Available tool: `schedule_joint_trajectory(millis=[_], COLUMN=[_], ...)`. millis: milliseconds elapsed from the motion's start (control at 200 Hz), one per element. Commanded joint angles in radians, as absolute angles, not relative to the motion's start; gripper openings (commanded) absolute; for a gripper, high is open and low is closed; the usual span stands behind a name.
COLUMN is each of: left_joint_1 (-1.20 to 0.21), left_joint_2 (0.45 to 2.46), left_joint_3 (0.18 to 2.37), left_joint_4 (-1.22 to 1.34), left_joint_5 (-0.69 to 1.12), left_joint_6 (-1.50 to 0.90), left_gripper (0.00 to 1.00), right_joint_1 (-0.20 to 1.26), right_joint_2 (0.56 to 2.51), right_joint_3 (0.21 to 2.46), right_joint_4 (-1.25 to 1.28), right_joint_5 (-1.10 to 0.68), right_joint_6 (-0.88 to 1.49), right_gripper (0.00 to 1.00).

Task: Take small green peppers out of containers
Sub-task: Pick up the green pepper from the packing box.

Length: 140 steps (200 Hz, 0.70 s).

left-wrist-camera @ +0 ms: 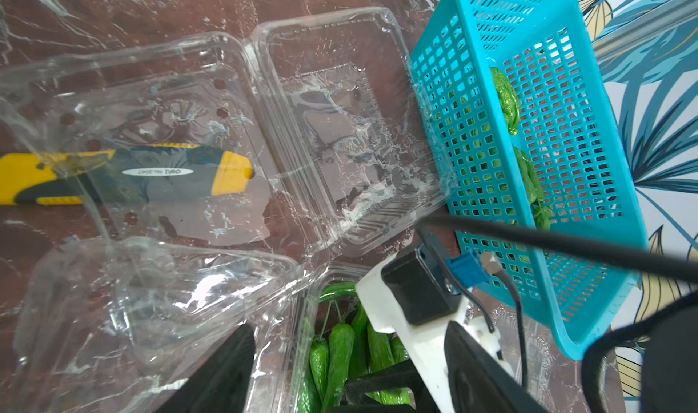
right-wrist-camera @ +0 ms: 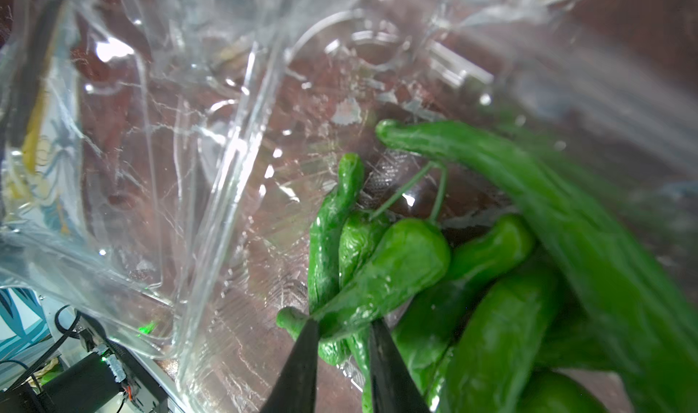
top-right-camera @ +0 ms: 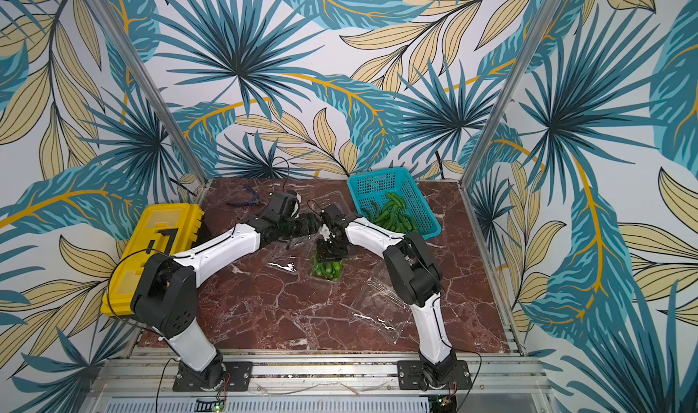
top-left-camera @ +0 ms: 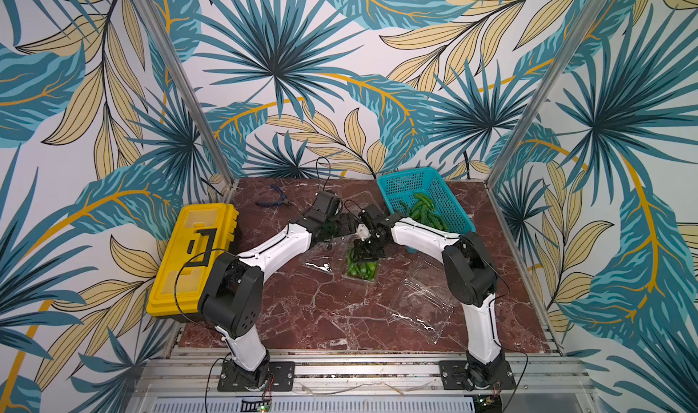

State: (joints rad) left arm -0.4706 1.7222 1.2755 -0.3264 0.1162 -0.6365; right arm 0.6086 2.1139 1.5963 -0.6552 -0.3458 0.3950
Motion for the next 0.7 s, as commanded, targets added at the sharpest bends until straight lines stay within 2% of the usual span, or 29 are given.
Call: schedule_joint_trajectory(millis=[0,90,285,330,396,516,696], left_joint_1=[-0.472,-0.471,-0.471,-0.471,-0.471,-0.471,-0.471], left_joint_2=[1.718,1.72,1.718,1.718,1.719,1.724,1.72], left_joint_3=[1.267,1.269,1.272,1.273,1.272,1.273,1.268], left_joint_4=[-0.325,-0.324,-0.325,-0.325,-0.324,-0.327,-0.329], left_joint_5=[0.132,0.136,0.141,0.142,0.146,0.155,0.157], left_joint_6=[-0.635,-0.64,-0.637,-0.637,-0.635,-0.636,-0.639], left_gripper=[0.8,0.8,0.8,0.8,0.8,0.8,0.8], right_joint_1=[0.613,0.613,0.612,0.613,0.613,0.613,0.613], right_joint_2=[2.152,2.165,2.184,2.187,2.188,2.178,2.099], right_joint_3=[1.598,1.607,1.627,1.628,1.625,1.61,1.55], right_joint_4=[-0.675,-0.672,-0.683,-0.685,-0.68,-0.664,-0.614], right_joint_5=[-0.336,-0.355,-0.352,-0.353,-0.358,-0.369,-0.395], right_joint_6=[0.388,0.391,0.387,0.387,0.387,0.384,0.366], right_gripper=[0.26,0.37,0.38,0.35,0.25,0.16,0.11])
